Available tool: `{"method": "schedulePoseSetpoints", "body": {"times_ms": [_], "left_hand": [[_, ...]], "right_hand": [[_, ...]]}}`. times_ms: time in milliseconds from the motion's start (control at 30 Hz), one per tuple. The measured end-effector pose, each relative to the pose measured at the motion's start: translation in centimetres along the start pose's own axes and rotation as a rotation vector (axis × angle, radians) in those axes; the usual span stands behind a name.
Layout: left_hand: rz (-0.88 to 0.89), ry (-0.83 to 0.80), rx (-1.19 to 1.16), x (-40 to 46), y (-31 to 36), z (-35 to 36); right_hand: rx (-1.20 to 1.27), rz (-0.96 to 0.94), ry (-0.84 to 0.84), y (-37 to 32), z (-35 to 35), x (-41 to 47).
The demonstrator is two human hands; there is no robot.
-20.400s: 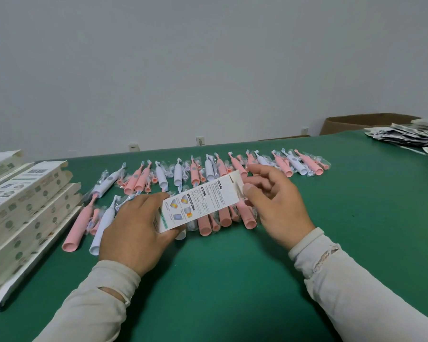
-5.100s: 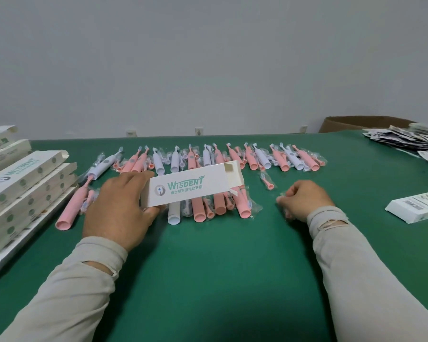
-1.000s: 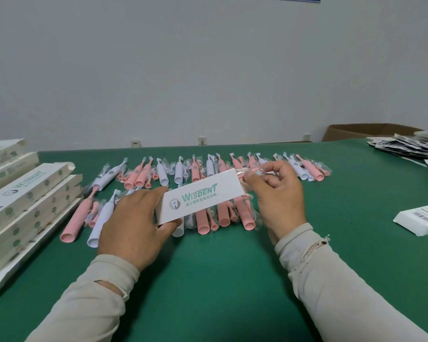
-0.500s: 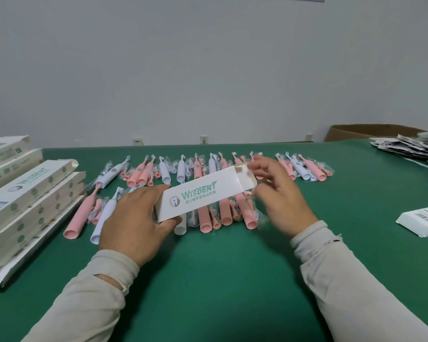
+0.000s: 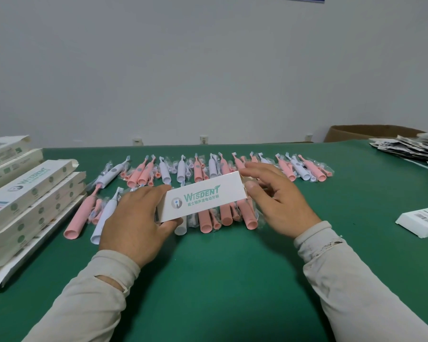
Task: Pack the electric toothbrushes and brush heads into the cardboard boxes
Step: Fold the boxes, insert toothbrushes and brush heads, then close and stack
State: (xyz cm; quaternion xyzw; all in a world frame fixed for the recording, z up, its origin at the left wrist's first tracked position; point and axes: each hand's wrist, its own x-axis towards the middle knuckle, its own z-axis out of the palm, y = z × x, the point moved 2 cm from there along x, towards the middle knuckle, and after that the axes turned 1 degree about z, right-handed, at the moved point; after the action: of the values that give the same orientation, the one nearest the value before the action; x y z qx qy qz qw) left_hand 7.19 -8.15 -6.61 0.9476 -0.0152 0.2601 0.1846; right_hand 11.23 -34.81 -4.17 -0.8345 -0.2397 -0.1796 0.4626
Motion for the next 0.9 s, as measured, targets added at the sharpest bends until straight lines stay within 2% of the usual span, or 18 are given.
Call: {"method": "schedulePoseSetpoints", "body": {"times_ms": [133,500,667,900], "left_hand": [[0.003,0.008,-0.043,0.0,0.0,0.2],[-0.004,0.027,-0.132,0.1,-0.1,0.5],[0.013,0.039,-0.151,0.1,0.1,0.6],[0.007,0.03,-0.152,0.1,-0.1,0.8]], "right_hand": [[0.096,0.026,0.068,-0.4,0.4,0.0],[0.759,0.241,0.184,-1.2,3.2,-0.1],[0.827,0.271,0.18,-1.5,3.3,-0.1],[0.795,0.252,0.161,-1.7,3.5,-0.3]]}}
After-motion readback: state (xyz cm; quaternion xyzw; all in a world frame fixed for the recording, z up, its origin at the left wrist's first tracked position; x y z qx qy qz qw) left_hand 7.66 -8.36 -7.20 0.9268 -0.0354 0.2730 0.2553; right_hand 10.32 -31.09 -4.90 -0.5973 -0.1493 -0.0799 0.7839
